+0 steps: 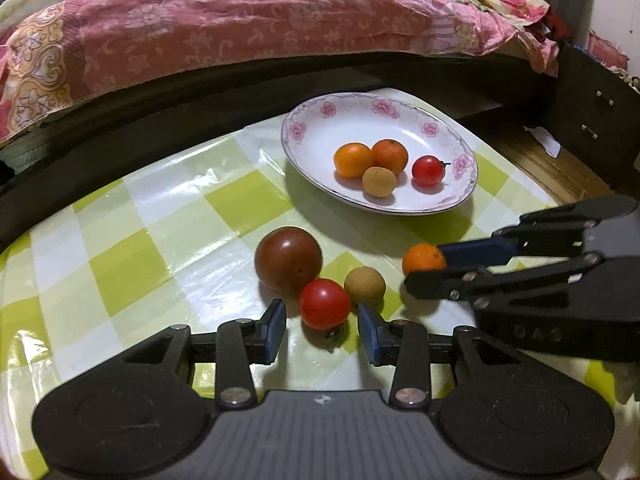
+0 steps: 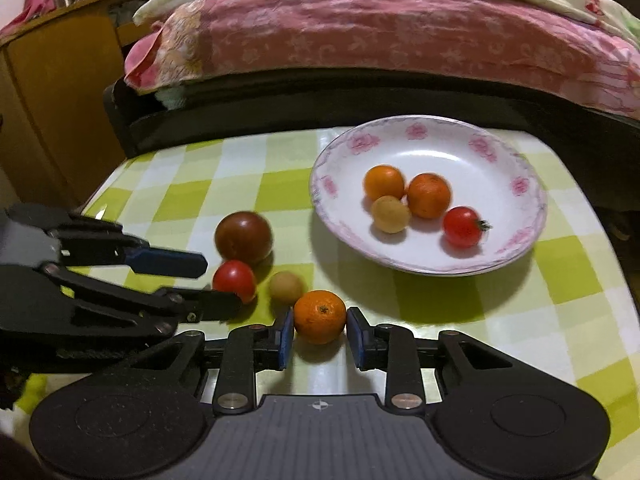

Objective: Organize fruits
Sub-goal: 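Grasp a mandarin orange with the right tool while the left grasps a red cherry tomato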

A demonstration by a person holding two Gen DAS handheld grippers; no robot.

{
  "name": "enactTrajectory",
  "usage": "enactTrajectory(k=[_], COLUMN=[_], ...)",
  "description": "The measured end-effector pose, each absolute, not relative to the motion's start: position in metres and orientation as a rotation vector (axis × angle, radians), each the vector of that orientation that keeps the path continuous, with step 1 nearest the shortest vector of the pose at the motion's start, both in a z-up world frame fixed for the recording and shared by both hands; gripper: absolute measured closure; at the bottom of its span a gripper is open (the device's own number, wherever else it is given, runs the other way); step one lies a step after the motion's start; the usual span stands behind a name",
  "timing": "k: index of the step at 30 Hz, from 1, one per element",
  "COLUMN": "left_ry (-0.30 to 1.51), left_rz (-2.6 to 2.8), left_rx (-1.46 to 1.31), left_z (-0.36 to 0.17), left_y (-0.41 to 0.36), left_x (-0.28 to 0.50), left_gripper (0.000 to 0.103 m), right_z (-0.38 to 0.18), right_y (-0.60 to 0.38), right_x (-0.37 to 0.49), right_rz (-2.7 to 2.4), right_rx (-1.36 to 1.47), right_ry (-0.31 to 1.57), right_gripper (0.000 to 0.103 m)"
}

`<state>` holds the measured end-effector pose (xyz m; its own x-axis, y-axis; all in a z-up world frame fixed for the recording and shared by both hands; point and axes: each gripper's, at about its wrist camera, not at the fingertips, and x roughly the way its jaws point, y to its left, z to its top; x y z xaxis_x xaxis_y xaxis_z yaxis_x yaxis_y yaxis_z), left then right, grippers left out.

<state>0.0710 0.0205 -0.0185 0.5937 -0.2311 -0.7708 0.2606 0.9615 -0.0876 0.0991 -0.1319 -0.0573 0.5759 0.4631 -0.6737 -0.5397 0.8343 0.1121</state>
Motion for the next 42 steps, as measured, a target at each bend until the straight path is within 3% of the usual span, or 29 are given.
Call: enactTrajectory(k=[10,15,42], left_ry=[0.876,0.876,0.921], left_rz=[-0.268,-0.269,-0.376], left_rx=[0.057,0.062,0.168], left_z=[-0.023,-0.023,-0.026], left_y=[0.014,0.015,-0.006], left_x=[0.075,0.075,0.030], left_gripper=[0.059,0.066,0.066], right_z=[-0.056,-0.057,-0.058], right_y=[-0.136,-0.137,-0.131], right_x=[0.095,0.095,0.066], right_rz=[0.557,0.552,0.456], right_rx=[-0.127,-0.130,-0.278], right_ry=[0.765,0.779,0.824], right_gripper=[0.077,0.077,0.077])
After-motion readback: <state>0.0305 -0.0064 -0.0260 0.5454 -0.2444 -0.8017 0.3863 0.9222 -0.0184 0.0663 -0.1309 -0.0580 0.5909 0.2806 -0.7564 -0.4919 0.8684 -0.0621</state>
